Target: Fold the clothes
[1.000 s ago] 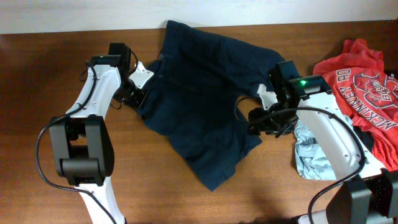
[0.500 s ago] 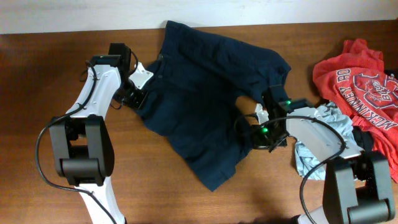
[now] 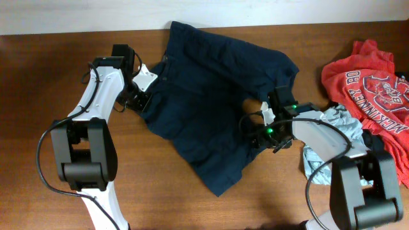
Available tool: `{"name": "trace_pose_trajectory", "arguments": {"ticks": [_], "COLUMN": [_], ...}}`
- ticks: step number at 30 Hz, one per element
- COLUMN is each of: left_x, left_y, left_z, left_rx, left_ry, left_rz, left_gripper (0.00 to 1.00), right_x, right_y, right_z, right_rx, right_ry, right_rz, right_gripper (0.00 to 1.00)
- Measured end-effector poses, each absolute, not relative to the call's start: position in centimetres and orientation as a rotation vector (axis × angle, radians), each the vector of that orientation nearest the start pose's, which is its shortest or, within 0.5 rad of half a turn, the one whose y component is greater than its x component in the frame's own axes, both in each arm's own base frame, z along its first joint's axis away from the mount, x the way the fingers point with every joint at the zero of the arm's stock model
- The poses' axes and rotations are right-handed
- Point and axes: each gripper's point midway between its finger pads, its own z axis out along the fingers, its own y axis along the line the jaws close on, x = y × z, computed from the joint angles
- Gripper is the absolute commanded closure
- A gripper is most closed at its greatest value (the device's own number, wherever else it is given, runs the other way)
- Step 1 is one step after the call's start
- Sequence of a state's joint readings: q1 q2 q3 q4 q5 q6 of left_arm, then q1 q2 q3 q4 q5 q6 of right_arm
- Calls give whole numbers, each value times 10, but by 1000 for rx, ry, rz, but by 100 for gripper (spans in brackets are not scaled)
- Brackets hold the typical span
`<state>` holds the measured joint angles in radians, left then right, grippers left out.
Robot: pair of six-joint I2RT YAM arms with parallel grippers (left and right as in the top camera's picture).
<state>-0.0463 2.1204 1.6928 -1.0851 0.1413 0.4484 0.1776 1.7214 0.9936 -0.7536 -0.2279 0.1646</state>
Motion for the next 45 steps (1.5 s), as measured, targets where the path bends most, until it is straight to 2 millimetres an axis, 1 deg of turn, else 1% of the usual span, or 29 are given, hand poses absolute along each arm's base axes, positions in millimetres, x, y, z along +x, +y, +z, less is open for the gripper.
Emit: {"name": "trace_pose_trajectory", "arguments": {"ticks": [1,4,8,10,13,15,20,24,26,29,30,31,33,34,35,36,40,42,45], "left_x": [418,418,418,418,417,417,414,410,404,400,400,399,398,398,398,398,398,398,398], "left_y": [-44,-44,-44,-44,-43,-39,-15,14,24,28,28,28,29,31,35,38,45,45,43], "left_z": [48,48,48,48,48,47,46,46,46,47,47,48,48,48,48,48,48,48,48], "left_rx": [754,754,754,753,749,718,591,426,359,297,288,277,261,251,231,221,175,176,182], "left_ry": [2956,2956,2956,2957,2962,2974,3033,3080,3102,3112,3111,3112,3116,3118,3118,3118,3119,3119,3119], "left_rz": [-194,-193,-194,-193,-194,-178,-107,-106,-142,-208,-220,-237,-254,-250,-242,-239,-238,-237,-238], "left_gripper": [85,85,85,86,89,91,94,96,96,96,95,92,84,78,73,69,62,60,51], "right_x": [292,289,291,291,289,287,287,292,295,301,302,303,304,304,304,303,296,297,300], "right_y": [92,88,86,84,80,75,53,30,25,24,24,24,24,23,21,20,22,27,36], "right_z": [14,2,0,-1,-2,-2,-3,-3,-3,-2,-2,-2,-2,-2,-1,-1,4,11,29], "right_rx": [-32,3,7,20,37,53,150,256,290,301,302,302,306,299,288,290,264,242,195], "right_ry": [3075,3117,3115,3119,3130,3140,3142,3122,3109,3085,3081,3078,3076,3077,3079,3081,3127,3141,3150], "right_rz": [366,331,312,297,257,216,94,32,38,51,54,60,70,69,70,72,135,173,263], "right_gripper": [42,62,89,96,96,96,96,96,96,96,96,90,72,62,59,57,53,51,48]}}
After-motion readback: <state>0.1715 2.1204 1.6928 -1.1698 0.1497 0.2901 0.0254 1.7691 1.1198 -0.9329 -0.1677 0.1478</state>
